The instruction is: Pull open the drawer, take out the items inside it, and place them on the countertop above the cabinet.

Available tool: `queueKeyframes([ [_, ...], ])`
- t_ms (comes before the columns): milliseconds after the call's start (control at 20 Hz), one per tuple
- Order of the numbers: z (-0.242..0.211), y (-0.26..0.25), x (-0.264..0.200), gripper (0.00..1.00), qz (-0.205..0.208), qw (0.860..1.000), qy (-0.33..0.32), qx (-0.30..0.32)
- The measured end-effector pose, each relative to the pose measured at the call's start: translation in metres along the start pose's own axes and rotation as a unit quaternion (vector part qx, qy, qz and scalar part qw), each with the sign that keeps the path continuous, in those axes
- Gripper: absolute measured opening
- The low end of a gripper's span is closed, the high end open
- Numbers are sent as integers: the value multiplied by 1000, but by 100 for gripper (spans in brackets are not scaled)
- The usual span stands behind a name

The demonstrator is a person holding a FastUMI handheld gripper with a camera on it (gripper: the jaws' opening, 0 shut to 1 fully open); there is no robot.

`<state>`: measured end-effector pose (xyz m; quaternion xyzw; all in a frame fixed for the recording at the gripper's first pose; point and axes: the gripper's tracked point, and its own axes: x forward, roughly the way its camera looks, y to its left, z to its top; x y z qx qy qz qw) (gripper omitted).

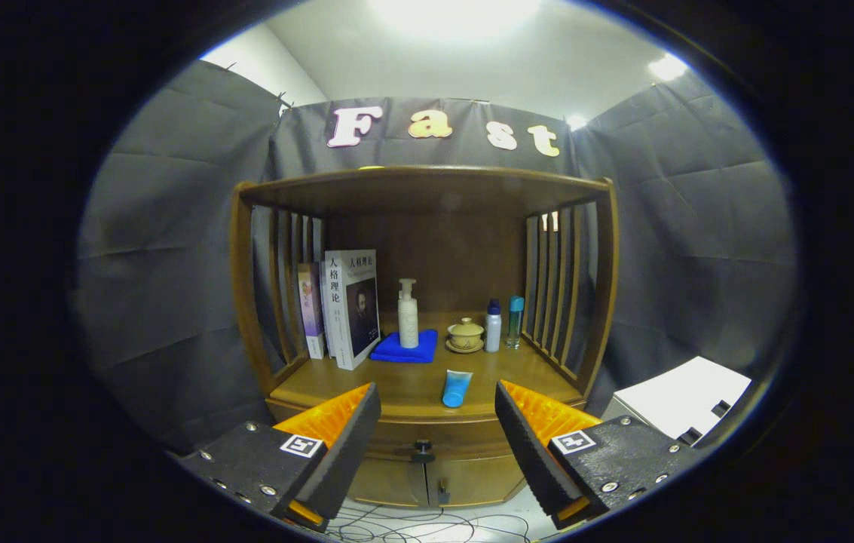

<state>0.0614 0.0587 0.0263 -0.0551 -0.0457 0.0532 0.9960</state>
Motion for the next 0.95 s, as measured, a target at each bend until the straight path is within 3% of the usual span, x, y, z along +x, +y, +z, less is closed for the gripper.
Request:
queueKeyframes([
  [400, 8, -22, -57, 95, -24, 1000, -8, 0],
  [950, 23, -25, -78, 95, -27, 999, -21, -2],
])
